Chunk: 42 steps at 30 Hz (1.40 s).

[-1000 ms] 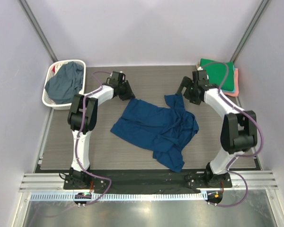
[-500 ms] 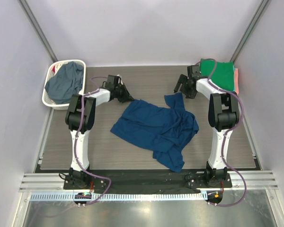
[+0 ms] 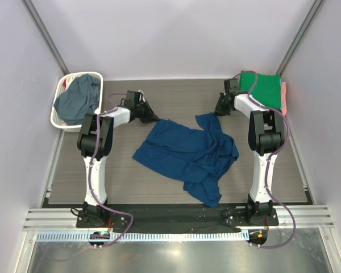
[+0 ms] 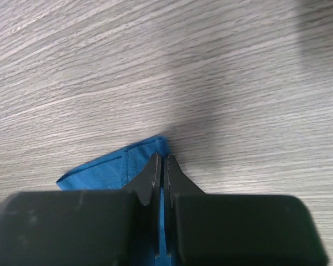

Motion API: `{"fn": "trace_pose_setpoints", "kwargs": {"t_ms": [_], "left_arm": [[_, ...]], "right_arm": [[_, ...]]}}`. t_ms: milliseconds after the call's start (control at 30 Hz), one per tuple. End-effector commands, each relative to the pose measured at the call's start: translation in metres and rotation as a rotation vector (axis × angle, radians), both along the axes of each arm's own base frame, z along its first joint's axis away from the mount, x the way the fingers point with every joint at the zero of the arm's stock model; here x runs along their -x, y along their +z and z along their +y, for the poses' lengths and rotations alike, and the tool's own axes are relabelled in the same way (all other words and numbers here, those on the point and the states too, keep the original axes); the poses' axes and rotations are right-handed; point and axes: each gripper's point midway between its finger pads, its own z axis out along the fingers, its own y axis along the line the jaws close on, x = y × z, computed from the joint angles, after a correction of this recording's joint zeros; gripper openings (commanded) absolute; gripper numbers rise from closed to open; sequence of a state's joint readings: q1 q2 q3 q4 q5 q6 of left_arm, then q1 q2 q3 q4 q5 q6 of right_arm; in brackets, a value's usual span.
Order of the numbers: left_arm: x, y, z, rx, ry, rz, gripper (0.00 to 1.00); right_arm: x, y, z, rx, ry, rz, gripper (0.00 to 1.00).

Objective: Fold and stack the t-shirts
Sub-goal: Flatten the tshirt out

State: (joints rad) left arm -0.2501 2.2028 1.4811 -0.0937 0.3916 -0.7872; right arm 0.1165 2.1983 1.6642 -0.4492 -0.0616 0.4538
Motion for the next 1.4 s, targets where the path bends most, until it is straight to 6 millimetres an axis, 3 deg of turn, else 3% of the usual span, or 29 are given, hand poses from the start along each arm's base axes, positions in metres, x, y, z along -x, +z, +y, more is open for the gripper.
{"fn": "trace_pose_setpoints", "kwargs": {"t_ms": [0, 100, 133, 167, 200, 233, 267, 300, 333, 367, 400, 433, 467, 633, 700, 800, 833, 867, 967, 1000, 1067, 1100, 1167, 1200, 1233, 1267, 1300, 1333, 1367], "left_arm": [[0.003, 0.002, 0.014, -0.037, 0.038, -0.008, 0.00], [0.008, 0.019, 0.022, -0.070, 0.059, -0.029, 0.00], [0.009, 0.029, 0.026, -0.081, 0.074, -0.044, 0.00], [0.015, 0.036, 0.031, -0.095, 0.082, -0.046, 0.00], [0.021, 0.063, 0.034, -0.096, 0.090, -0.088, 0.00], [0.022, 0.076, 0.041, -0.116, 0.108, -0.109, 0.00], [0.031, 0.086, 0.045, -0.141, 0.106, -0.107, 0.00], [0.035, 0.125, 0.050, -0.139, 0.119, -0.177, 0.00], [0.038, 0.137, 0.058, -0.168, 0.145, -0.201, 0.00], [0.046, 0.151, 0.063, -0.182, 0.154, -0.212, 0.00], [0.050, 0.168, 0.068, -0.192, 0.162, -0.240, 0.00], [0.059, 0.198, 0.071, -0.183, 0.174, -0.296, 0.00], [0.067, 0.206, 0.076, -0.194, 0.181, -0.296, 0.00], [0.107, 0.290, 0.090, -0.166, 0.218, -0.427, 0.00], [0.119, 0.308, 0.096, -0.168, 0.240, -0.459, 0.00], [0.128, 0.315, 0.103, -0.186, 0.252, -0.475, 0.01], [0.128, 0.312, 0.101, -0.185, 0.240, -0.469, 0.06], [0.127, 0.308, 0.097, -0.180, 0.217, -0.460, 0.25], [0.115, 0.278, 0.077, -0.151, 0.122, -0.390, 0.53], [0.106, 0.254, 0.073, -0.161, 0.102, -0.334, 0.54], [0.094, 0.232, 0.066, -0.155, 0.086, -0.312, 0.57], [0.087, 0.213, 0.063, -0.158, 0.078, -0.278, 0.57], [0.072, 0.196, 0.052, -0.137, 0.057, -0.273, 0.57], [0.062, 0.168, 0.045, -0.144, 0.034, -0.216, 0.56], [0.056, 0.159, 0.040, -0.144, 0.020, -0.200, 0.55], [0.046, 0.163, 0.032, -0.137, -0.001, -0.216, 0.53], [0.041, 0.152, 0.023, -0.149, -0.032, -0.206, 0.52], [0.033, 0.127, 0.015, -0.162, -0.055, -0.163, 0.52], [0.022, 0.129, 0.008, -0.161, -0.065, -0.180, 0.52]], "right_arm": [[-0.006, 0.023, 0.006, -0.021, 0.027, -0.045, 0.01], [-0.007, 0.061, 0.008, -0.045, 0.035, -0.113, 0.01], [-0.006, 0.091, 0.011, -0.057, 0.044, -0.170, 0.01], [-0.005, 0.106, 0.012, -0.067, 0.047, -0.198, 0.01], [-0.003, 0.122, 0.013, -0.080, 0.053, -0.226, 0.01], [0.001, 0.160, 0.014, -0.089, 0.059, -0.298, 0.01], [0.005, 0.175, 0.014, -0.097, 0.065, -0.327, 0.01], [0.010, 0.193, 0.015, -0.106, 0.074, -0.360, 0.01], [0.016, 0.209, 0.019, -0.119, 0.098, -0.390, 0.01], [0.027, 0.242, 0.019, -0.130, 0.111, -0.457, 0.01], [0.034, 0.254, 0.021, -0.137, 0.128, -0.482, 0.01], [0.041, 0.269, 0.021, -0.143, 0.142, -0.513, 0.01], [0.054, 0.296, 0.022, -0.147, 0.156, -0.573, 0.01], [0.100, 0.365, 0.018, -0.141, 0.196, -0.703, 0.01], [0.123, 0.395, 0.017, -0.148, 0.208, -0.766, 0.01], [0.145, 0.413, 0.016, -0.151, 0.223, -0.813, 0.01], [0.147, 0.410, 0.016, -0.151, 0.221, -0.806, 0.01], [0.149, 0.405, 0.015, -0.148, 0.213, -0.794, 0.01], [0.142, 0.359, 0.008, -0.127, 0.164, -0.689, 0.01], [0.140, 0.336, 0.007, -0.120, 0.153, -0.635, 0.01], [0.136, 0.303, 0.007, -0.115, 0.147, -0.565, 0.01], [0.134, 0.292, 0.003, -0.099, 0.125, -0.541, 0.01], [0.128, 0.269, -0.005, -0.071, 0.071, -0.486, 0.01], [0.128, 0.251, -0.014, -0.041, 0.023, -0.436, 0.01], [0.126, 0.238, -0.023, -0.008, -0.033, -0.404, 0.01], [0.123, 0.223, -0.031, 0.025, -0.072, -0.369, 0.01], [0.125, 0.206, -0.038, 0.052, -0.098, -0.321, 0.01], [0.124, 0.195, -0.044, 0.083, -0.120, -0.298, 0.01], [0.125, 0.184, -0.045, 0.095, -0.120, -0.272, 0.01]]}}
